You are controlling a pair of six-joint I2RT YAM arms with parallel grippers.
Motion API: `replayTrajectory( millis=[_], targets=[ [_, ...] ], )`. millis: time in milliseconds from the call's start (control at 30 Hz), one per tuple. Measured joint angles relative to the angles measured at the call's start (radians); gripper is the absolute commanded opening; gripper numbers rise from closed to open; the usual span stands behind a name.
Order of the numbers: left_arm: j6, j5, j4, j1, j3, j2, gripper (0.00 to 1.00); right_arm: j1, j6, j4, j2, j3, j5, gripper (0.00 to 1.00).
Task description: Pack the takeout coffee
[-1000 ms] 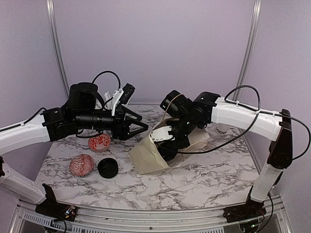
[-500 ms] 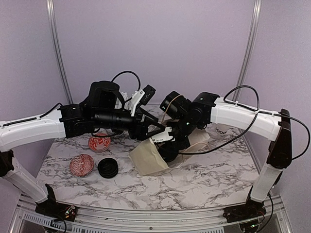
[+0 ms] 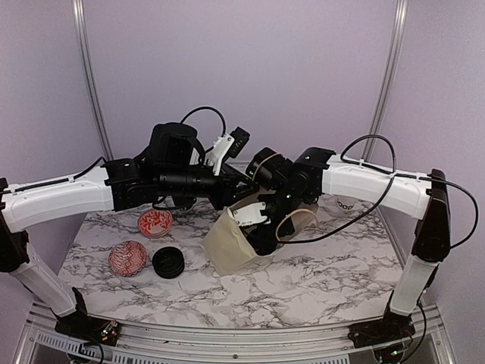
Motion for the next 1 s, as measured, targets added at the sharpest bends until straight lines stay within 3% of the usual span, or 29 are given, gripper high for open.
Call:
replayTrajectory(
  millis=[333, 767, 1000],
  targets=[
    [-0.018, -0.005, 0.038, 0.0, -0.027, -0.005, 0.05, 0.0, 0.002, 0.001, 0.002, -0.008, -0.017, 0.14],
    [-0.066, -0.097, 0.134, 0.037, -0.149, -0.11, 0.04, 0.006, -0.006, 0.012, -0.042, -0.093, -0.025, 0.12],
    [-0.082, -0.097, 0.163, 0.063, -0.15, -0.08, 0.04, 0.047, -0.04, -0.089, -0.092, -0.043, -0.11, 0.11]
  ],
)
